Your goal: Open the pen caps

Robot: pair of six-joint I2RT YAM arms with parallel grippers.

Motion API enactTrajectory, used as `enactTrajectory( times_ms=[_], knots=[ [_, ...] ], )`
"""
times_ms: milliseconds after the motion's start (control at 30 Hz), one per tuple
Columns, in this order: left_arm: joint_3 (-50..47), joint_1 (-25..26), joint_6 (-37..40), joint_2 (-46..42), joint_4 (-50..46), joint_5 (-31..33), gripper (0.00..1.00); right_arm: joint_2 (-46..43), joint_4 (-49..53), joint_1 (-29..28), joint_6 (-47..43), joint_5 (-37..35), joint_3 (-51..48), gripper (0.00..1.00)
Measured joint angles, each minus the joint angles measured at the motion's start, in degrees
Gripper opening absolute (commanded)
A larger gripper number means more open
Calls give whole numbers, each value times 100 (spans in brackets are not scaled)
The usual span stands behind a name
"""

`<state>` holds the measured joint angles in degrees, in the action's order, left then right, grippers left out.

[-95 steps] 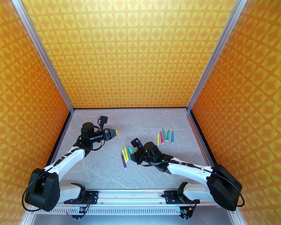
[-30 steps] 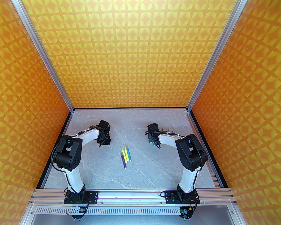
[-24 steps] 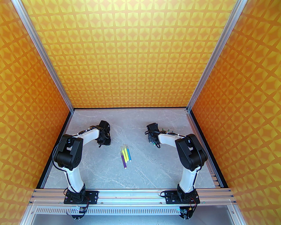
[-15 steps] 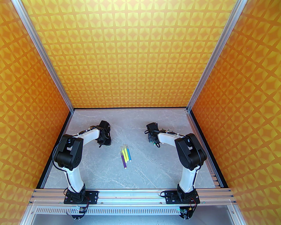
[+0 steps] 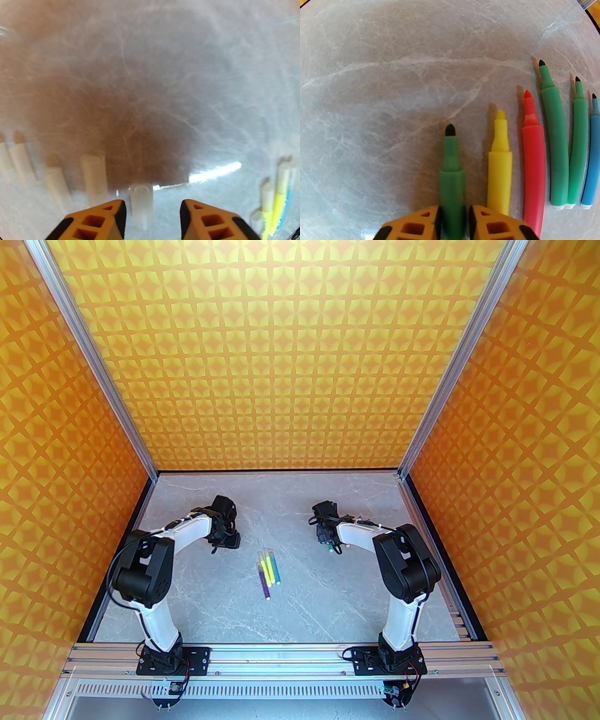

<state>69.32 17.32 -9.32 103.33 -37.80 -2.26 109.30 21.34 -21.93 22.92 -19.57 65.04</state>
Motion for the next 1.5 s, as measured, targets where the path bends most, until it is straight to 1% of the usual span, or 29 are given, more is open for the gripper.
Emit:
enactTrajectory(
  times_ms=[100,167,267,433,533,700,867,967,1133,1500],
  knots=[
    [-68,0,15,-341,9,0,53,-2,15,0,-9,-4,2,31],
    [-188,0,50,-608,59,-2,61,-31,70,0,-42,-22,2,33],
    [-557,0,101,-1106,297,-4,70,-177,225,0,-107,-44,-2,38],
    [-1237,0,155,-1937,809,-7,77,-813,354,-46,-361,52,-59,48],
    [-1537,-2,179,-2264,1119,-20,79,-1290,374,-122,-514,240,-170,56],
    [-1958,-4,195,-2603,1530,-24,80,-1880,411,-212,-693,782,-387,61],
    [-2411,-66,192,-3036,1908,-24,88,-2218,503,-273,-739,1434,-501,62],
    [-2625,-140,192,-3329,2109,-26,90,-2387,564,-417,-737,1773,-533,62],
    [-2745,-234,197,-3565,2334,-26,91,-2435,800,-774,-730,2098,-533,62],
    [-3086,-275,195,-3685,2616,-26,91,-1969,1517,-1707,-511,2155,-308,62]
  ],
)
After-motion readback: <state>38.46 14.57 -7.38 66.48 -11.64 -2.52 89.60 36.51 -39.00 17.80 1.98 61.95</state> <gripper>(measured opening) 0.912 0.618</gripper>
